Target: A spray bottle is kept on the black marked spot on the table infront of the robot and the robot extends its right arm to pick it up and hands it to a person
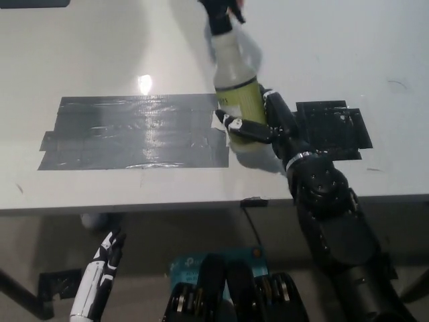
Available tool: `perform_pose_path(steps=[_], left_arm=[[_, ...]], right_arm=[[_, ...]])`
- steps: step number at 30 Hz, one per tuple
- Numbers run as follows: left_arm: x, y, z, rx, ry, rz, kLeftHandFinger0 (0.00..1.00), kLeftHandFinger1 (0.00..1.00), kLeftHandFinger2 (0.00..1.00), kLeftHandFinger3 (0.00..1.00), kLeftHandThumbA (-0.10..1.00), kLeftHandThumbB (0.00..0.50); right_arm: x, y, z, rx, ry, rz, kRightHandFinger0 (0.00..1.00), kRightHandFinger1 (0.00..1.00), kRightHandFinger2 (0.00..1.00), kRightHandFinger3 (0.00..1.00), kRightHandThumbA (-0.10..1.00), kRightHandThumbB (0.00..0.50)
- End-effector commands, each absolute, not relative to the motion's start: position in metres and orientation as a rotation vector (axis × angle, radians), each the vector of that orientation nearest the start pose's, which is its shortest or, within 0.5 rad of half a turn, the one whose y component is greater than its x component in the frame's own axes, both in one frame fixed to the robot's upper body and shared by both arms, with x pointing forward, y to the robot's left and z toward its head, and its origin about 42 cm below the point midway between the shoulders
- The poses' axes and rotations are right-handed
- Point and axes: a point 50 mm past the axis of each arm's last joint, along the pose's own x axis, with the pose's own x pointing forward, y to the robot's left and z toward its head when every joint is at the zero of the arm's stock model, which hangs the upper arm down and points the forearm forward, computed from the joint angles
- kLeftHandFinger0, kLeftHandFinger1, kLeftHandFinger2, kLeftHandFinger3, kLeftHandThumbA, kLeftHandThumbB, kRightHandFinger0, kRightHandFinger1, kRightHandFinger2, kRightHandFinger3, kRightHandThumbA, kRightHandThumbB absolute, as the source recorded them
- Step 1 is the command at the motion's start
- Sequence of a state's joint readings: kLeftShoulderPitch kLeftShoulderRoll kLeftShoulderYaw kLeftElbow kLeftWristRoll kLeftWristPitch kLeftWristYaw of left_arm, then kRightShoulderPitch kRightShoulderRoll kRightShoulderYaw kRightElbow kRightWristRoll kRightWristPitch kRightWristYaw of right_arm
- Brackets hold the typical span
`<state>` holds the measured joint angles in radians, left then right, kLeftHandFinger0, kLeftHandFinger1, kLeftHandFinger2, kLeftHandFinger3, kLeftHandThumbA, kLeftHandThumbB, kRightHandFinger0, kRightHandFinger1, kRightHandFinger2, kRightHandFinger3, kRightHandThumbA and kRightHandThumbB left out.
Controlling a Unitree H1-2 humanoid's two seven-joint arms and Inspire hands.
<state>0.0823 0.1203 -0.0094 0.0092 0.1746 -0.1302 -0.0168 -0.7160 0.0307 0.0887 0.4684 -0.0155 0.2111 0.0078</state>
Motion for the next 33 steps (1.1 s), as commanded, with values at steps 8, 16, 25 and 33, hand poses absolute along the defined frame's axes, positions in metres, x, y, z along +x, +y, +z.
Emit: perform_pose_path(steps=[8, 16, 25, 33], left_arm=[[0.252, 0.251, 0.087, 0.332, -0.078, -0.056, 1.00, 1.00, 1.00, 1.00, 1.00, 0.273], [0.257, 0.251, 0.091, 0.331, -0.080, -0.058, 1.00, 1.00, 1.00, 1.00, 1.00, 0.283], [0.253, 0.249, 0.090, 0.333, -0.066, -0.069, 1.00, 1.00, 1.00, 1.00, 1.00, 0.287], [0.252, 0.251, 0.090, 0.340, -0.077, -0.065, 1.00, 1.00, 1.00, 1.00, 1.00, 0.274]], right_arm=[[0.497, -0.103, 0.261, 0.038, 0.010, 0.367, 0.00, 0.37, 0.71, 0.63, -0.10, 0.153], [0.494, -0.103, 0.273, 0.069, -0.075, 0.371, 0.00, 0.36, 0.68, 0.56, -0.10, 0.164], [0.476, -0.110, 0.282, 0.107, -0.132, 0.520, 1.00, 1.00, 1.00, 1.00, 0.64, 0.499], [0.410, -0.164, 0.331, -0.115, -0.480, 0.429, 1.00, 1.00, 1.00, 1.00, 0.83, 0.500]])
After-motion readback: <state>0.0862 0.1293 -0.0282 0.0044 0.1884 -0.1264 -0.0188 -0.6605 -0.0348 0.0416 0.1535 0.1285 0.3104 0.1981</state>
